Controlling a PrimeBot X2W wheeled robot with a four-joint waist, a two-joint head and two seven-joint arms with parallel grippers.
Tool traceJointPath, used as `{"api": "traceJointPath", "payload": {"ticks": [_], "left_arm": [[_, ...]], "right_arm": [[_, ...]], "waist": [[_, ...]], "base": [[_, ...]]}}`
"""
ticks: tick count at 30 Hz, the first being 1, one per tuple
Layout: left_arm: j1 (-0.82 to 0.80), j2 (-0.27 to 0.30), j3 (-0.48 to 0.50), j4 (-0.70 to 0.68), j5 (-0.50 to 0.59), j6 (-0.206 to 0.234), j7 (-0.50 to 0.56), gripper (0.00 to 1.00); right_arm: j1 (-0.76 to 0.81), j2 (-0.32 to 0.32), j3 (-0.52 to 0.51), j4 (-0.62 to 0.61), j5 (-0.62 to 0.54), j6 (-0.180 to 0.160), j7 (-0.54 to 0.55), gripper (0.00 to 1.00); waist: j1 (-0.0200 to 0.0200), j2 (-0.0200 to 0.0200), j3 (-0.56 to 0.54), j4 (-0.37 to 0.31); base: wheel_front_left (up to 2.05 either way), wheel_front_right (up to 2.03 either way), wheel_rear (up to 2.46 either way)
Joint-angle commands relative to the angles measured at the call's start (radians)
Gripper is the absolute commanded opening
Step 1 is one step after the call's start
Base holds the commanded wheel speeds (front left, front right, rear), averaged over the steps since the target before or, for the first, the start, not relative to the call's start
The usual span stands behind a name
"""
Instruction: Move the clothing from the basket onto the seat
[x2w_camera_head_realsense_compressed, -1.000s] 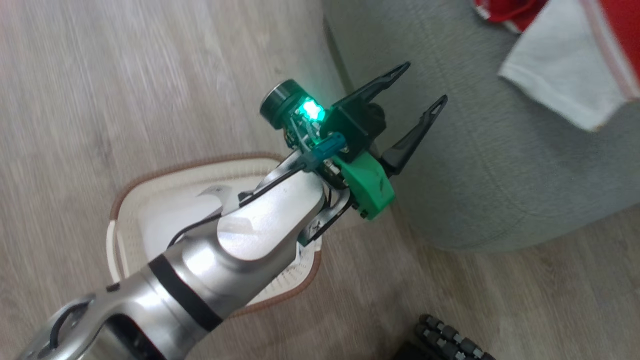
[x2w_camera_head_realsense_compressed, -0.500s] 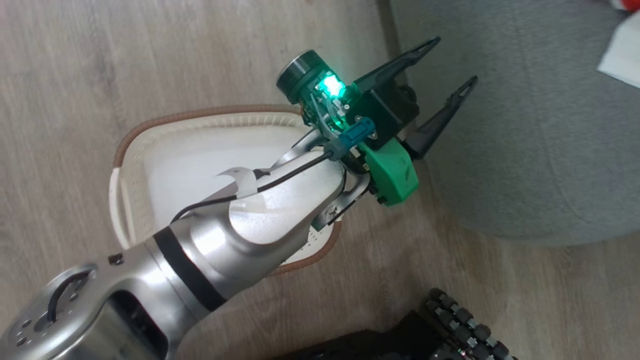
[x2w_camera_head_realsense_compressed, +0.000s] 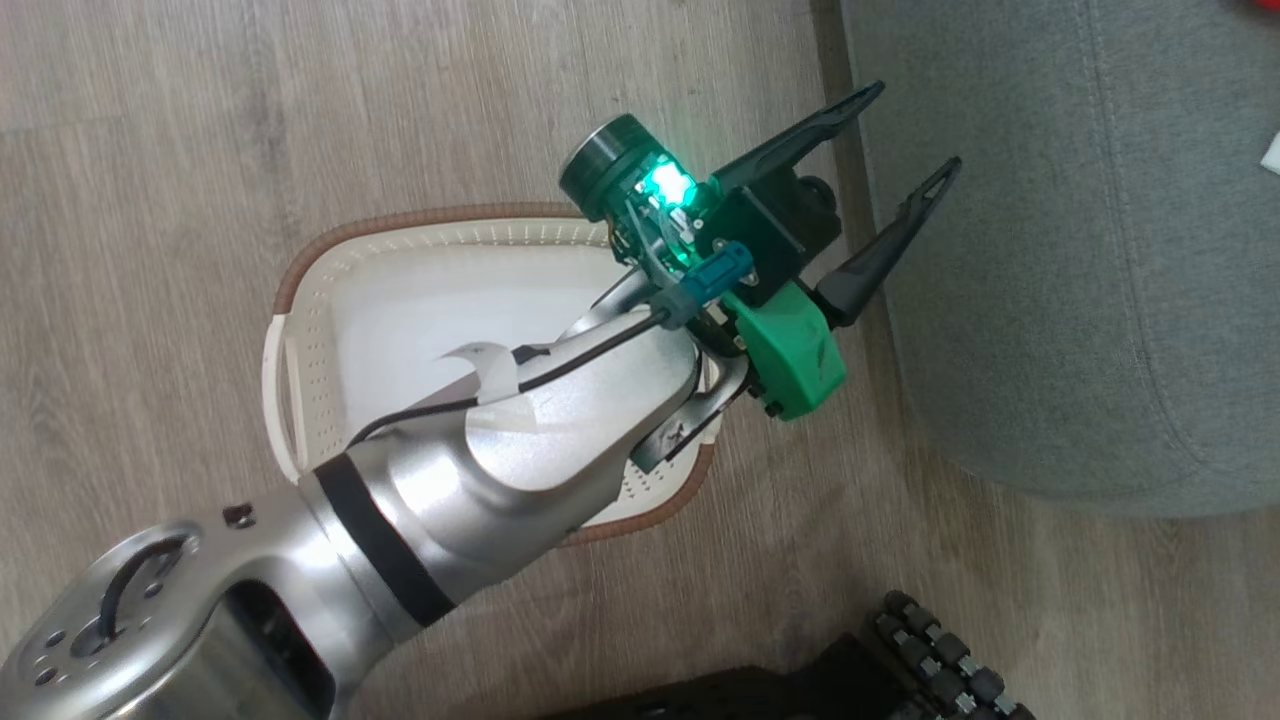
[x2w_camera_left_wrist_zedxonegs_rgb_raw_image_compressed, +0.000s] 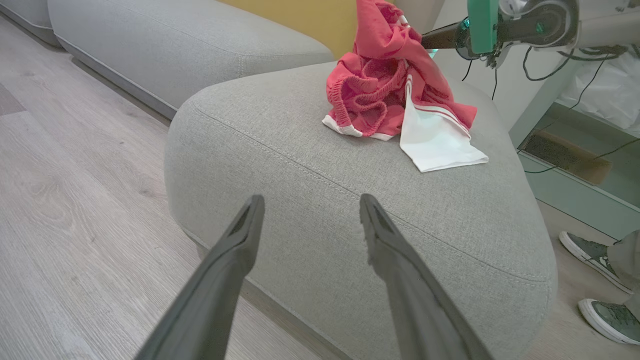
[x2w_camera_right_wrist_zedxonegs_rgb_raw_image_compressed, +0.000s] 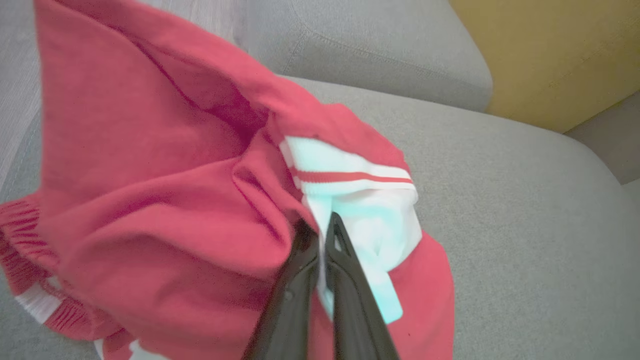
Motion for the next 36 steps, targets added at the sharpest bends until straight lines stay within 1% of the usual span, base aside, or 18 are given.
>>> {"api": "traceJointPath", "payload": {"ticks": [1, 5, 6, 7, 8, 9, 11, 15, 20, 24, 27, 32, 36], "left_arm": [[-0.032, -0.011, 0.013, -0.026, -0.009, 0.007, -0.01, 1.0], [-0.033, -0.011, 0.008, -0.023, -0.021, 0.01, -0.012, 1.0], [-0.031, -0.011, 0.008, -0.021, -0.023, 0.009, -0.012, 1.0], [-0.029, -0.011, 0.007, -0.02, -0.026, 0.009, -0.012, 1.0], [-0.027, -0.011, 0.008, -0.02, -0.028, 0.009, -0.013, 1.0], [-0.023, -0.011, 0.011, -0.021, -0.029, 0.008, -0.013, 1.0], [-0.012, -0.011, 0.017, -0.02, -0.03, 0.004, -0.013, 1.0], [0.02, -0.011, 0.041, -0.017, -0.029, -0.008, -0.013, 1.0], [0.059, -0.011, 0.078, -0.006, -0.017, -0.019, -0.013, 1.0], [0.107, -0.008, 0.125, -0.002, 0.002, -0.031, -0.013, 1.0], [0.148, 0.005, 0.166, -0.01, 0.014, -0.036, -0.013, 1.0], [0.217, 0.036, 0.234, -0.037, 0.032, -0.039, -0.013, 1.0], [0.27, 0.066, 0.29, -0.067, 0.041, -0.032, -0.013, 1.0]], "right_arm": [[0.022, -0.07, 0.024, -0.012, 0.028, 0.0, 0.018, 0.0], [0.01, -0.088, 0.098, -0.031, 0.093, 0.0, 0.048, 0.0], [0.005, -0.09, 0.115, -0.034, 0.107, 0.0, 0.052, 0.12], [0.001, -0.092, 0.131, -0.036, 0.12, 0.0, 0.057, 0.42], [-0.003, -0.094, 0.146, -0.036, 0.134, 0.0, 0.064, 0.65], [-0.005, -0.095, 0.161, -0.032, 0.149, 0.0, 0.078, 1.0], [-0.009, -0.095, 0.195, -0.03, 0.171, 0.0, 0.107, 1.0], [-0.026, -0.1, 0.257, -0.045, 0.195, 0.0, 0.119, 1.0], [-0.047, -0.112, 0.317, -0.07, 0.206, 0.0, 0.11, 1.0], [-0.072, -0.126, 0.369, -0.101, 0.211, 0.0, 0.07, 1.0], [-0.086, -0.133, 0.398, -0.129, 0.224, 0.0, 0.024, 1.0], [-0.076, -0.139, 0.435, -0.212, 0.294, 0.0, -0.043, 1.0], [-0.064, -0.159, 0.47, -0.263, 0.31, 0.0, -0.103, 1.0]], "waist": [[0.0, 0.0, -0.008, -0.002], [0.0, 0.0, -0.028, -0.007], [0.0, 0.0, -0.035, -0.009], [0.0, 0.0, -0.042, -0.011], [0.0, 0.0, -0.051, -0.012], [0.0, 0.0, -0.062, -0.014], [0.0, 0.0, -0.088, -0.018], [0.0, 0.0, -0.146, -0.026], [0.0, 0.0, -0.209, -0.032], [0.0, 0.0, -0.274, -0.034], [0.0, 0.0, -0.322, -0.032], [0.0, 0.0, -0.399, -0.021], [0.0, 0.0, -0.446, -0.006]], "base": [[0.0, 0.0, 0.0], [0.0, 0.0, 0.0], [0.0, 0.0, 0.0], [0.0, 0.0, 0.0], [0.0, 0.0, 0.0], [0.0, 0.0, 0.0], [0.0, 0.0, 0.0], [0.0, 0.0, 0.0], [0.0, 0.0, 0.0], [0.0, 0.0, 0.0], [0.0, 0.0, 0.0], [0.0, 0.0, 0.0], [0.0, 0.0, 0.0]]}}
